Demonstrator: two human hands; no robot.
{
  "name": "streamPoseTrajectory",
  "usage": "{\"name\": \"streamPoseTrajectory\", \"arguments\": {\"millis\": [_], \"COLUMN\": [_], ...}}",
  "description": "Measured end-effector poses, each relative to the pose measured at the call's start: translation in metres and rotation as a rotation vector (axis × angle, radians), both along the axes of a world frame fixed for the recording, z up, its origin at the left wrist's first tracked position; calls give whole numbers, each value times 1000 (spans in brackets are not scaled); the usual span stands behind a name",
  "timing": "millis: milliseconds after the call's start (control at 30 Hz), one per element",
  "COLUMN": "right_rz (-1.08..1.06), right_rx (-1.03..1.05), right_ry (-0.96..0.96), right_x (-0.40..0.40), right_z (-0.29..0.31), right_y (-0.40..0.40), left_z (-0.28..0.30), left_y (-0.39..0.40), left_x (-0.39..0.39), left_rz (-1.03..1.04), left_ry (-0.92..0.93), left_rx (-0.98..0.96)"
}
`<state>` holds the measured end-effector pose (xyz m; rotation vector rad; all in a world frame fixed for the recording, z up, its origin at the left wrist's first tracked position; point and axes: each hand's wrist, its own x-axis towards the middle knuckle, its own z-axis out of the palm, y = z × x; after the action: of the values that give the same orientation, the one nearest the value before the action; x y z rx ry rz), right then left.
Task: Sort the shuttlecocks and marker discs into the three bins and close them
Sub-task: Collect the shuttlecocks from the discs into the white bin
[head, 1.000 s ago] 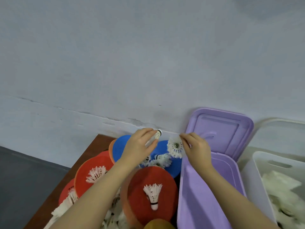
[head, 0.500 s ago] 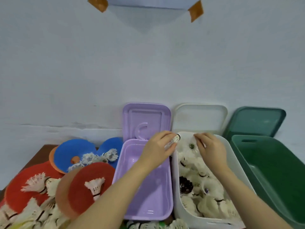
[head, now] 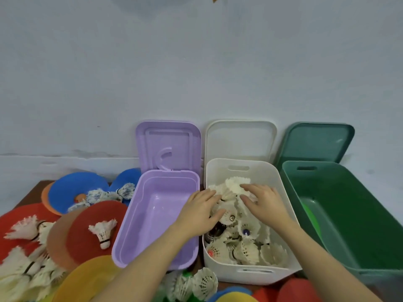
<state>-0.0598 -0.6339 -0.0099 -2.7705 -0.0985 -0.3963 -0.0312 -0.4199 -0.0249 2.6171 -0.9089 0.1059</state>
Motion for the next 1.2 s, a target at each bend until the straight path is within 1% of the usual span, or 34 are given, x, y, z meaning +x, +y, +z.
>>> {"name": "streamPoseTrajectory", "arguments": {"millis": [133,300,367,500,533,667,767,967,1200], "right_rz": [61,178,225,325,348,415,453,432,409], "right_rx": [17,51,81,123,128,104,90,1,-196], "right_ry": [-46,-77,-60,-40,-39,20,68,186,298], "right_x": [13,33,40,57,62,84,106,154,193], "right_z": [7,16,18,22,21,17,7,-21,-55], "right_y": [23,75,101,157,171,231,273,337,385], "left_z": [8,23,28,31,31,26,15,-13,-47], "left_y": [23,68,92,151,167,227,269,337,372], "left_x": [1,7,9,14,16,28,43,89,141], "left_rz": [75,172,214,283,310,407,439,464,447], "left_ry": [-62,-73,-57,-102,-78,-55,-52,80,236], "left_rx": [-61,-1,-5,-33,-35,-55,-61,1,85]}}
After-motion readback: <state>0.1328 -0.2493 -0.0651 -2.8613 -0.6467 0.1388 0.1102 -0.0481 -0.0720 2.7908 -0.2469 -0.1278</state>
